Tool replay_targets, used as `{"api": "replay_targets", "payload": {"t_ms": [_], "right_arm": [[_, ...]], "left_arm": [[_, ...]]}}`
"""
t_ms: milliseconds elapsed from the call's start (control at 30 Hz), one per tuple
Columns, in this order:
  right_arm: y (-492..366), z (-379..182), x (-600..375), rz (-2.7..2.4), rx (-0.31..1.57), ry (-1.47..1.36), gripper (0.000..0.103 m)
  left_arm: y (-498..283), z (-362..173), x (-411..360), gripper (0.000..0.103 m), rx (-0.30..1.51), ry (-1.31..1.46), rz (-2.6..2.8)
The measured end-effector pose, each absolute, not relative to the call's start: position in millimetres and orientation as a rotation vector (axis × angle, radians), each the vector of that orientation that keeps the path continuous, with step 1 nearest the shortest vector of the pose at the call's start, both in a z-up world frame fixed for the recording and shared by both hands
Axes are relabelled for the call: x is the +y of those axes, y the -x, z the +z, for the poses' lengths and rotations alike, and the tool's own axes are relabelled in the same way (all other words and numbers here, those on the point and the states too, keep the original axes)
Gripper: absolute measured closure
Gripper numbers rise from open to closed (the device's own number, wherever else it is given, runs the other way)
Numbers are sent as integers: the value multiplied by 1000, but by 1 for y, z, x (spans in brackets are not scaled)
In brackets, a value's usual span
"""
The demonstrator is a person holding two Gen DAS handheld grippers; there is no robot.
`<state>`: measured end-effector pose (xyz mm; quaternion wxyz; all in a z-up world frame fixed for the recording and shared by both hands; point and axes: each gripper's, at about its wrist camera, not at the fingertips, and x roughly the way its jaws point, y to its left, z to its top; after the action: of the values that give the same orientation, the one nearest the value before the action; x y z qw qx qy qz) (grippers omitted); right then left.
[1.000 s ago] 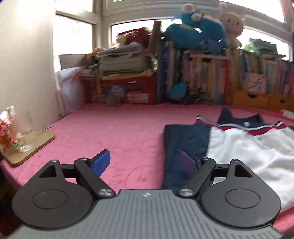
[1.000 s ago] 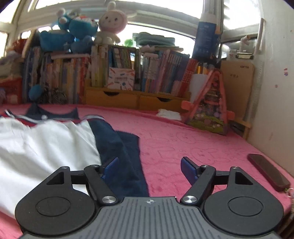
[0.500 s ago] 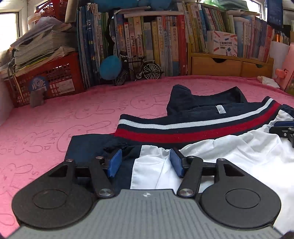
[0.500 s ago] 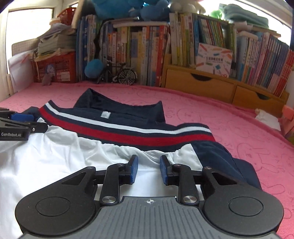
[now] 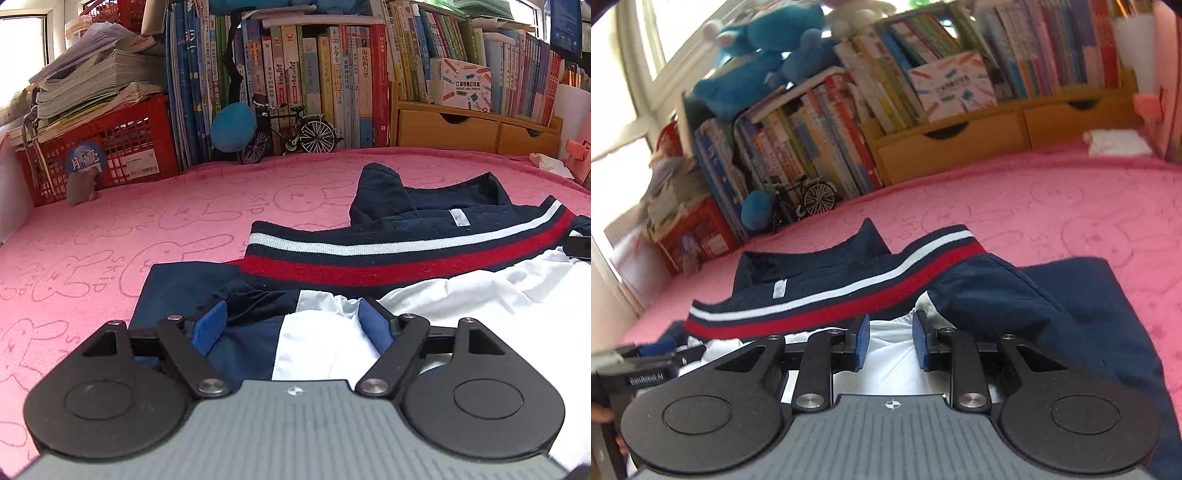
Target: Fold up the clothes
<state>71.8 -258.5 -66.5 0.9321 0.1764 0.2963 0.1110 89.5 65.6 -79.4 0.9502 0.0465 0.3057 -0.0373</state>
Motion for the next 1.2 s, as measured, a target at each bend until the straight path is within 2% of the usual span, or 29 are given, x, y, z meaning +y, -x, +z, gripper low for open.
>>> {"api": "replay_targets", "payload": {"t_ms": [133,267,367,433,533,633,767,867,1000,1200], "right_arm": [[-65,-59,-242,173,586,-252,82],[-56,-49,-219,56,512,-60,61],[-63,-51,-211,-20,507,63,62],[-85,-60,-228,-18,619,-15,59],[-96,-59,-241,-3,637,-87,57],[-81,-46,-227,-45,602,-41,57],[-27,-19,-201,58,530,-61,50],[31,-10,-171,169,529,-76,50],[93,-20,-129,266,606,-50,64],[119,-47,-84,235,654,89,64]], "left_arm": [[-90,-79,66,23,625,-90,-75],[-91,-80,68,22,630,-77,-79],[-91,-79,70,22,633,-68,-85],[-91,-79,70,21,635,-66,-86],[-92,-79,70,21,637,-62,-87],[-92,-79,71,21,641,-54,-88],[-93,-79,73,21,645,-41,-92],[-93,-79,73,21,646,-40,-92],[-93,-79,73,20,646,-40,-91],[-92,-78,73,20,639,-38,-88]]}}
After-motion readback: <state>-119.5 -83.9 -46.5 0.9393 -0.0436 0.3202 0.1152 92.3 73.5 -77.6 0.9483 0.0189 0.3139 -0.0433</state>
